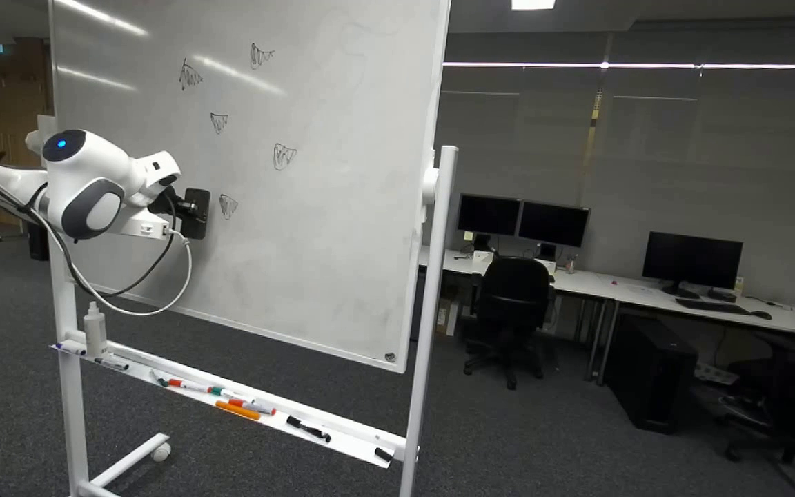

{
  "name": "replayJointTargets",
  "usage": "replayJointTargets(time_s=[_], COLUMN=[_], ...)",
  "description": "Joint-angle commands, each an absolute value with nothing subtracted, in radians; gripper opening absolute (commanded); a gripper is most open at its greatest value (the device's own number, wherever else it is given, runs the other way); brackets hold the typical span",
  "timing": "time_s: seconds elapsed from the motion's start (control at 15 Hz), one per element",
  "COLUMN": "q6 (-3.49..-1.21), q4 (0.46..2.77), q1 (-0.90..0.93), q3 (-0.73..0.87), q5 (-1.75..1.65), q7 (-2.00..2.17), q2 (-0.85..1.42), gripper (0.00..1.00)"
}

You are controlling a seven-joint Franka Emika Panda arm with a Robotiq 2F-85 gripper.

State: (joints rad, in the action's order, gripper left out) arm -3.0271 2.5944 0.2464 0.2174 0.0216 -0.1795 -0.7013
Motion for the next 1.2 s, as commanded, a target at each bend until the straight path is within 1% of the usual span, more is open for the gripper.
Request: replayJointTargets(time_s=[0.0,0.53,1.13], q6=[-3.125,-3.186,-3.193], q4=[2.543,2.456,2.441], q1=[0.243,0.213,0.213], q3=[0.198,0.189,0.22], q5=[0.009,-0.007,-0.003], q7=[-0.193,-0.188,-0.195], q2=[-0.599,-0.463,-0.455], gripper=[0.3,0.3,0.3])
